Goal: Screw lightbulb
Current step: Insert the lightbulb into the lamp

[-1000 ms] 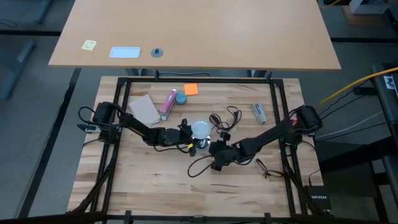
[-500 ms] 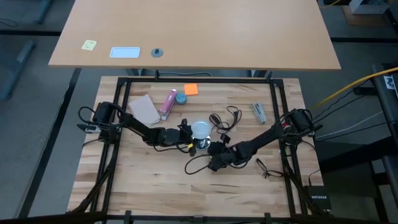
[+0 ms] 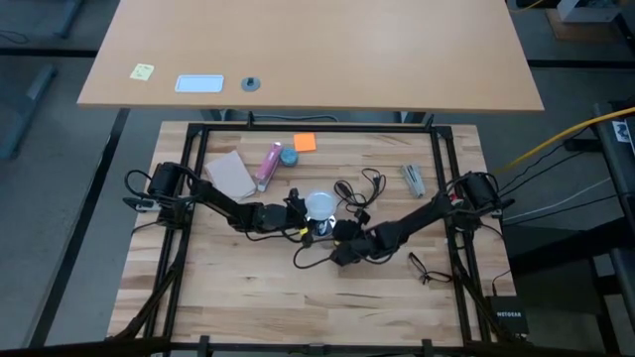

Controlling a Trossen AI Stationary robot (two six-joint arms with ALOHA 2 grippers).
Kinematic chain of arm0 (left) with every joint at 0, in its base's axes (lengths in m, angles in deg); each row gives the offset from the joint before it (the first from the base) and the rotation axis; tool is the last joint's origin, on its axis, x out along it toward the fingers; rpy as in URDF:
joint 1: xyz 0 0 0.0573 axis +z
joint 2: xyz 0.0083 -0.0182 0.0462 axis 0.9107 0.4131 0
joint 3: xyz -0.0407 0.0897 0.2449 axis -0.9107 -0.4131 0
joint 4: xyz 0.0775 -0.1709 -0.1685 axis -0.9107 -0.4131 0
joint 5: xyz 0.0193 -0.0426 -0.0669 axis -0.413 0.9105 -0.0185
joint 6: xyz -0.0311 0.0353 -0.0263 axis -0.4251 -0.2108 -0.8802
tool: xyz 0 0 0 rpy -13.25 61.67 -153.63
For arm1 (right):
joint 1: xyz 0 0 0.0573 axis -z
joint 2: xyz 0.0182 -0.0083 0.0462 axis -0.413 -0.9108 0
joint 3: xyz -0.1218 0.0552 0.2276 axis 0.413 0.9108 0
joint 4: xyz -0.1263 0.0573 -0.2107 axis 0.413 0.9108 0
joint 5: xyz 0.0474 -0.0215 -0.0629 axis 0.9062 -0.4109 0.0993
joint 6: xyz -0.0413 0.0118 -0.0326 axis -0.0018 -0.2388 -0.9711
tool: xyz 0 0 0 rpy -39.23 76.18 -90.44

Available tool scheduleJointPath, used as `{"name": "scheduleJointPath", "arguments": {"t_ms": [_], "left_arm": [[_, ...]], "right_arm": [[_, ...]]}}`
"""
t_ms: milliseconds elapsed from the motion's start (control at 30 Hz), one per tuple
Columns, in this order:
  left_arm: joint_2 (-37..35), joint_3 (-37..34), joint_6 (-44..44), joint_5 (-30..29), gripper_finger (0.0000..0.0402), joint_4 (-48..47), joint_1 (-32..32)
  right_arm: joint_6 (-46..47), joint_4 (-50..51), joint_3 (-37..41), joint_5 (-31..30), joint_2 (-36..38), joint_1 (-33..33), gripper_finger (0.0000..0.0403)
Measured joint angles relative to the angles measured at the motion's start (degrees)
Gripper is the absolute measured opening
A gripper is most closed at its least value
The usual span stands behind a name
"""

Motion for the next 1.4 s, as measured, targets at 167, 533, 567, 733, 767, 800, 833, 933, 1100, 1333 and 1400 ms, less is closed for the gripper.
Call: {"name": "scheduleJointPath", "arguments": {"t_ms": [167, 533, 567, 733, 767, 800, 833, 933, 1100, 1333, 1400], "left_arm": [[0.00, 0.00, 0.14, -0.26, 0.0141, -0.04, 0.01], [0.00, 0.00, 0.16, -0.07, 0.0141, -0.07, 0.02], [0.00, 0.00, 0.24, -0.03, 0.0141, -0.07, 0.02], [0.00, 0.00, 0.43, 0.02, 0.0141, -0.09, 0.02], [0.00, 0.00, 0.44, 0.01, 0.0141, -0.09, 0.02], [-0.02, 0.00, 0.45, 0.01, 0.0141, -0.09, 0.02], [-0.02, 0.00, 0.44, 0.01, 0.0141, -0.09, 0.02], [-0.02, 0.00, 0.42, 0.41, 0.0141, -0.07, -0.04], [-0.02, 0.02, 0.35, 0.84, 0.0141, -0.07, -0.11], [-0.03, 0.04, 0.20, 0.68, 0.0141, -0.26, -0.11], [-0.04, 0.04, 0.33, 0.57, 0.0141, -0.27, -0.11]], "right_arm": [[0.00, 0.37, 0.00, -0.12, 0.00, 0.85, 0.0121], [2.58, 3.73, -0.01, -3.32, 0.04, 1.31, 0.0121], [2.56, 3.82, -0.02, -3.53, 0.04, 1.51, 0.0121], [0.89, 4.12, -0.01, -3.17, 0.09, 3.01, 0.0121], [0.02, 4.04, -0.01, -3.19, 0.09, 3.44, 0.0121], [-0.85, 4.01, 0.00, -3.20, 0.11, 3.87, 0.0121], [-1.81, 3.95, 0.00, -3.25, 0.11, 4.39, 0.0121], [-4.19, 3.81, 0.00, -4.86, 0.02, 6.13, 0.0121], [-8.35, 3.76, 0.04, -5.52, 0.02, 9.08, 0.0121], [-14.07, 3.98, 0.04, -4.43, 0.99, 11.02, 0.0121], [-15.22, 4.33, 0.06, -3.81, 2.33, 10.90, 0.0121]]}}
